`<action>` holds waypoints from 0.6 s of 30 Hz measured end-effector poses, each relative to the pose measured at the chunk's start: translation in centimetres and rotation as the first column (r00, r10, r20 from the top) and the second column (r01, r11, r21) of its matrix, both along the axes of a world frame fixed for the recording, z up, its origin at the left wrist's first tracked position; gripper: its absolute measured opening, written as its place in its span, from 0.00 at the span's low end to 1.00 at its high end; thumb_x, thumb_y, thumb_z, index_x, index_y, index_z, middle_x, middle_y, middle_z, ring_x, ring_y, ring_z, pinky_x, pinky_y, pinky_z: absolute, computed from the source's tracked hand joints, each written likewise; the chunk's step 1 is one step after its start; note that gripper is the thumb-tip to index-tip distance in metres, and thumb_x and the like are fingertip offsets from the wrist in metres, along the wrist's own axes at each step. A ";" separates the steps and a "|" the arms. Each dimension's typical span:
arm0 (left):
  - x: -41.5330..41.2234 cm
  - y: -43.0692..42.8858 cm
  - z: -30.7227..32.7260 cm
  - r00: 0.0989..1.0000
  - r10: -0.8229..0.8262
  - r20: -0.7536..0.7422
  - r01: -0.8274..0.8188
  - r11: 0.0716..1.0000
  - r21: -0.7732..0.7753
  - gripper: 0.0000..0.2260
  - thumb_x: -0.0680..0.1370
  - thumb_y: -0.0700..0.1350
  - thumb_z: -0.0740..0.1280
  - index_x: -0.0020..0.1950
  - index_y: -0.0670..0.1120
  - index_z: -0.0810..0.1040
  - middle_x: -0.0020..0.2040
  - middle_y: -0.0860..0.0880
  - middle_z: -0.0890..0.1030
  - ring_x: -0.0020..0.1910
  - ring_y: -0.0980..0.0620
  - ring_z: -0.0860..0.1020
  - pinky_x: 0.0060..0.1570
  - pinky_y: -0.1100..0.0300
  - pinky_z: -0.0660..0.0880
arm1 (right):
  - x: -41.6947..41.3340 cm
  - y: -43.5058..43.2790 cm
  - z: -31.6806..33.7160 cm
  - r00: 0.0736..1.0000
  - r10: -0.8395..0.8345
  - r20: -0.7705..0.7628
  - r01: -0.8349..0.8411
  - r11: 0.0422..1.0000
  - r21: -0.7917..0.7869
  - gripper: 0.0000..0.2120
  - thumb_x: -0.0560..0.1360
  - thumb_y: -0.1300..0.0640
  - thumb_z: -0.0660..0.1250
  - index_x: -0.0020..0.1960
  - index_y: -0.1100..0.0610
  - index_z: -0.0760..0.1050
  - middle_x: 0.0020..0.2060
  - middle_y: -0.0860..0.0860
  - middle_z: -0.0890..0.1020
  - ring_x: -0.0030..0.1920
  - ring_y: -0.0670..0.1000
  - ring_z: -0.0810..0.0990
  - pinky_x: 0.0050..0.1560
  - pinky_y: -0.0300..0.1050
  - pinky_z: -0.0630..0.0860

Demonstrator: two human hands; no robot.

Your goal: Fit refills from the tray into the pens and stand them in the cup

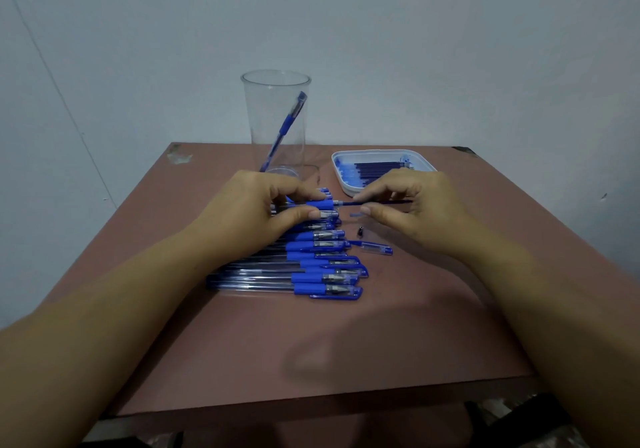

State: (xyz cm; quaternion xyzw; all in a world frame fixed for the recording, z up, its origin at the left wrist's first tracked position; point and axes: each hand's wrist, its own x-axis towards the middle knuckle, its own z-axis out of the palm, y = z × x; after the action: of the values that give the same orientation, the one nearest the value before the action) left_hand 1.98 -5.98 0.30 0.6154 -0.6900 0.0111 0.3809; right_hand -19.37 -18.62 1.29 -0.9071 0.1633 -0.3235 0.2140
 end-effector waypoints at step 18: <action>1.4 0.1 0.6 0.998 0.058 0.004 -0.058 0.998 -0.001 0.08 0.73 0.54 0.71 0.50 0.66 0.78 0.39 0.77 0.76 0.42 0.60 0.77 0.38 0.77 0.69 | -2.2 -4.4 -1.0 0.965 -0.140 -0.223 0.161 0.984 0.075 0.11 0.72 0.60 0.74 0.43 0.43 0.80 0.42 0.41 0.82 0.46 0.39 0.80 0.49 0.29 0.73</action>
State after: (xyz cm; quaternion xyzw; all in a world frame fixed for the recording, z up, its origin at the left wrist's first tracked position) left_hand 3.37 -5.84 0.89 0.6348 -0.6727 0.0237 0.3794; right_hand -21.54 -22.97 0.27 -0.9110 0.2690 -0.2301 0.2115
